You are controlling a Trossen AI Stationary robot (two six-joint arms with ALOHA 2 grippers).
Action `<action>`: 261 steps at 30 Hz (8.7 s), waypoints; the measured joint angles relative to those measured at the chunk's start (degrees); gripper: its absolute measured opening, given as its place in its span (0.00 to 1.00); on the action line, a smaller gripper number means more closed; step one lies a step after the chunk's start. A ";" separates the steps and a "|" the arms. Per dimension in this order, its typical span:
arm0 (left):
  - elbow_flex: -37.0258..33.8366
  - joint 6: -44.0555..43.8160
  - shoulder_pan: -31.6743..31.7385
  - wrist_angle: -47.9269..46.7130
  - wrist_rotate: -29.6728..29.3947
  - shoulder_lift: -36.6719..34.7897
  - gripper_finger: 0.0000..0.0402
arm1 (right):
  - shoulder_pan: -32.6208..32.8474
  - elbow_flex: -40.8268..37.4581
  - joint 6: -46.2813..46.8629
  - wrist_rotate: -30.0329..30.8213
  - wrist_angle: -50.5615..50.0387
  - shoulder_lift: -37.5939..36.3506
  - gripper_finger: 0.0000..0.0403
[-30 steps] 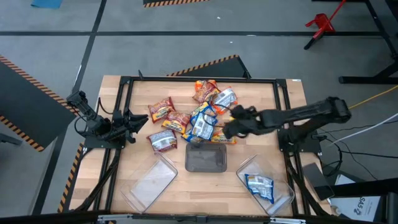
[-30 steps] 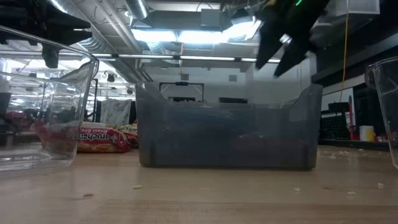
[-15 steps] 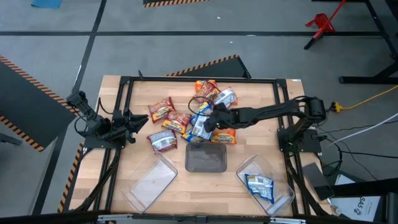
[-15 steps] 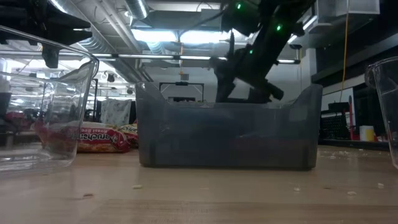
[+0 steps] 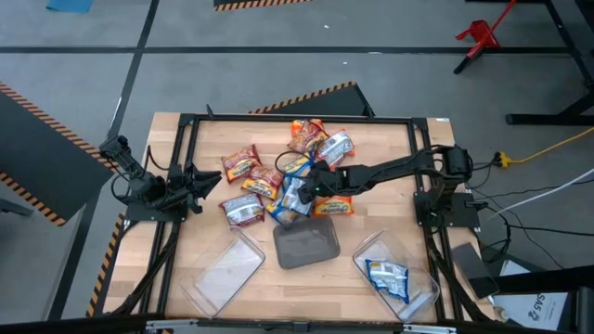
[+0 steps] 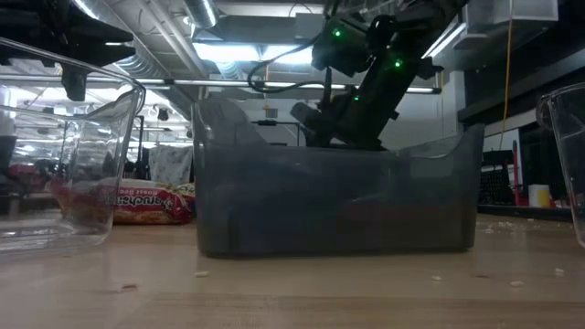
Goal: Sort Maruchan noodles
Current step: Put the blue noodle pack into the right transparent bin
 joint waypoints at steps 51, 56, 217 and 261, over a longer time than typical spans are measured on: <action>0.00 0.15 0.00 -0.40 0.20 0.00 0.23 | 2.59 10.84 -5.51 0.99 -31.60 -23.77 0.00; 0.00 0.15 0.00 -0.41 0.04 0.00 0.23 | 6.48 10.84 -1.11 3.25 -36.36 -28.19 0.00; -0.02 -0.05 0.02 -3.38 -4.61 0.00 0.23 | -7.49 -8.05 -16.03 -4.75 15.94 -2.94 0.97; -0.01 0.08 0.01 -3.43 -5.88 0.00 0.23 | -7.35 2.67 -21.37 -4.81 8.85 -10.69 0.02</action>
